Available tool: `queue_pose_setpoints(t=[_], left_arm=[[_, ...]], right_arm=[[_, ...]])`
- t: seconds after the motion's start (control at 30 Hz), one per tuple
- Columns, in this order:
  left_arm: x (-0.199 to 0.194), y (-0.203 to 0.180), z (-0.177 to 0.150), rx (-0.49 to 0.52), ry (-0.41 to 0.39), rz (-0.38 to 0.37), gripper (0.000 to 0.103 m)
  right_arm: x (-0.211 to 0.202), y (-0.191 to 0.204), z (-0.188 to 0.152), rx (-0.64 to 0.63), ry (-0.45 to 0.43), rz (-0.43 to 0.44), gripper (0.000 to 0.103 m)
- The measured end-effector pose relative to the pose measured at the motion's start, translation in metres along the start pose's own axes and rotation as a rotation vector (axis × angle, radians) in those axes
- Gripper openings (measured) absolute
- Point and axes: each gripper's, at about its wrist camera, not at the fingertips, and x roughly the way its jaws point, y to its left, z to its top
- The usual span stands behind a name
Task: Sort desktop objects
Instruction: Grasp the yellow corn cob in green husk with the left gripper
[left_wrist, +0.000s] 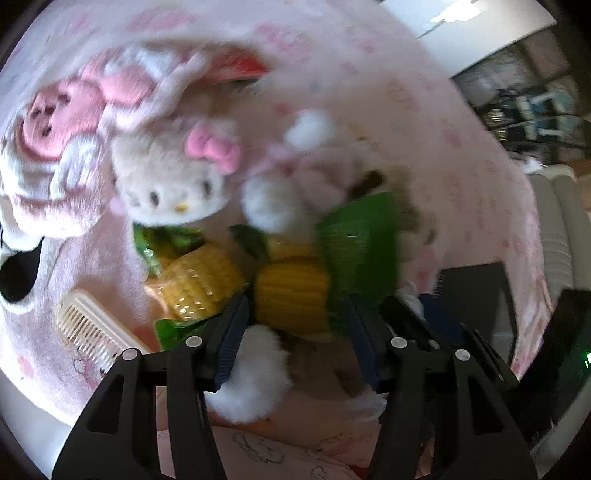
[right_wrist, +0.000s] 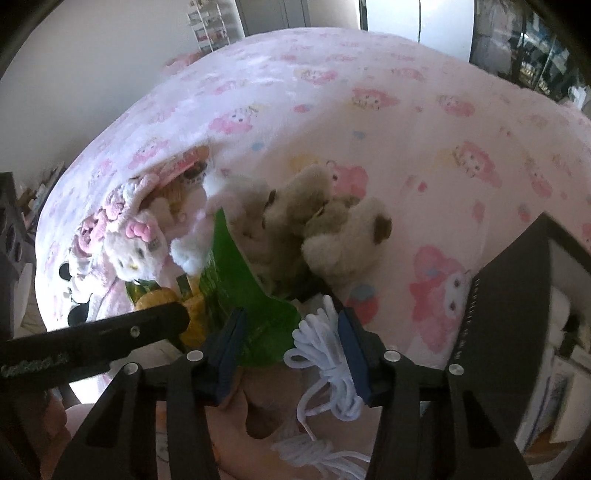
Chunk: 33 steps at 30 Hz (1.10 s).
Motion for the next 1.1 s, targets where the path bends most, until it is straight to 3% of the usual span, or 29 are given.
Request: queue_pose_setpoints(t=[0.17, 0.3, 0.37, 0.43, 0.5, 0.57, 0.63, 0.73, 0.8, 0.87, 0.97, 1.03, 1.1], left_arm=[[0.015, 0.01, 0.007, -0.058, 0.091, -0.074, 0.06], [0.017, -0.001, 0.009, -0.035, 0.082, -0.049, 0.063], [0.013, -0.006, 0.006, -0.014, 0.059, -0.057, 0.063], [0.003, -0.012, 0.001, 0.034, 0.034, -0.118, 0.062], [-0.01, -0.016, -0.006, 0.082, 0.024, -0.247, 0.059], [-0.015, -0.017, -0.011, 0.102, 0.015, -0.279, 0.058], [-0.021, -0.012, -0.013, 0.076, -0.006, -0.276, 0.056], [-0.025, 0.003, -0.005, 0.004, -0.021, -0.275, 0.056], [-0.011, 0.014, -0.004, -0.037, -0.018, -0.25, 0.056], [0.003, 0.016, 0.003, -0.07, 0.027, -0.24, 0.057], [0.018, 0.011, 0.006, -0.09, 0.032, -0.193, 0.067], [0.025, 0.015, 0.01, -0.124, 0.035, -0.149, 0.069], [0.037, 0.019, 0.012, -0.162, 0.062, -0.15, 0.073]], right_arm=[[0.011, -0.002, 0.003, 0.001, 0.01, 0.004, 0.047], [0.016, -0.003, 0.001, 0.01, 0.039, 0.045, 0.046], [0.012, -0.003, -0.001, 0.01, 0.041, 0.073, 0.036], [0.005, -0.006, -0.003, 0.034, 0.053, 0.151, 0.021], [-0.005, -0.009, -0.007, 0.049, 0.044, 0.199, 0.021], [-0.017, -0.007, -0.009, 0.056, 0.029, 0.226, 0.021], [-0.024, -0.005, -0.011, 0.066, 0.015, 0.207, 0.021], [-0.025, -0.013, -0.011, 0.087, -0.018, 0.107, 0.021], [-0.023, -0.023, -0.01, 0.104, -0.026, 0.07, 0.022], [-0.017, -0.032, -0.007, 0.122, -0.022, 0.065, 0.026], [-0.008, -0.032, -0.003, 0.113, -0.014, 0.08, 0.039], [0.0, -0.022, -0.002, 0.086, -0.025, 0.074, 0.042], [0.006, -0.014, 0.002, 0.051, -0.036, 0.068, 0.043]])
